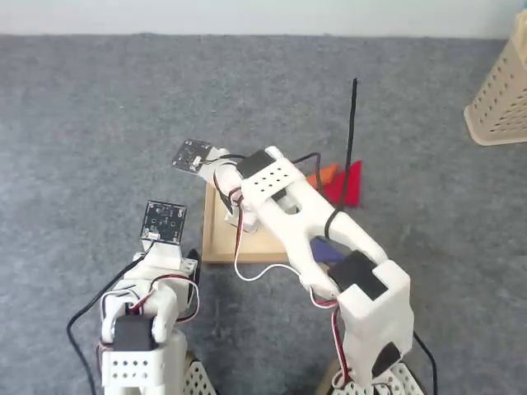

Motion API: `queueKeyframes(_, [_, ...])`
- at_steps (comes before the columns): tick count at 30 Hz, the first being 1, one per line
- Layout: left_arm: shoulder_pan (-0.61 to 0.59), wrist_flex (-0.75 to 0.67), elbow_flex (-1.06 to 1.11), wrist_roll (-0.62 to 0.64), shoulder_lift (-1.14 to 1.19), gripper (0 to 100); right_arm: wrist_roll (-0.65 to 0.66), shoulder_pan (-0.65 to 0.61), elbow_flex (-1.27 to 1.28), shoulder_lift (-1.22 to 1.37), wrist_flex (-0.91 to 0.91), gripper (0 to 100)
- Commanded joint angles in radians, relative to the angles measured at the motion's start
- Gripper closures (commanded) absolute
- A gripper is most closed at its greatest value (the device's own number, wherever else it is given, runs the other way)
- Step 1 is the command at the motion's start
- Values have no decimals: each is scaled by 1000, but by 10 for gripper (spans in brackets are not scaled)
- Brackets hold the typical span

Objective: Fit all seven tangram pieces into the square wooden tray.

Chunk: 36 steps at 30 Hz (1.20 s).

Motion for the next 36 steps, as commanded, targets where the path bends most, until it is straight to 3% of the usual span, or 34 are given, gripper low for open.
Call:
queueKeyframes(1, [0, 5, -4, 8, -15, 867, -2, 1, -57, -70, 35, 801])
queueKeyframes(7, [0, 5, -4, 8, -15, 867, -190, 101, -52, -239, 87, 801])
queueKeyframes(14, [0, 5, -4, 8, -15, 867, -222, 199, 17, -374, 104, 801])
queueKeyframes(20, [0, 5, -4, 8, -15, 867, -282, 208, 184, -372, -102, 801])
queueKeyframes(23, [0, 5, -4, 8, -15, 867, -413, 229, 199, -323, -183, 805])
queueKeyframes(27, [0, 5, -4, 8, -15, 867, -684, 232, 198, -248, -334, 892])
queueKeyframes(29, [0, 5, -4, 8, -15, 867, -758, 232, 201, -211, -460, 933])
queueKeyframes(32, [0, 5, -4, 8, -15, 867, -746, 226, 201, -145, -588, 991])
queueKeyframes(36, [0, 5, -4, 8, -15, 867, -709, 226, 199, -71, -651, 989])
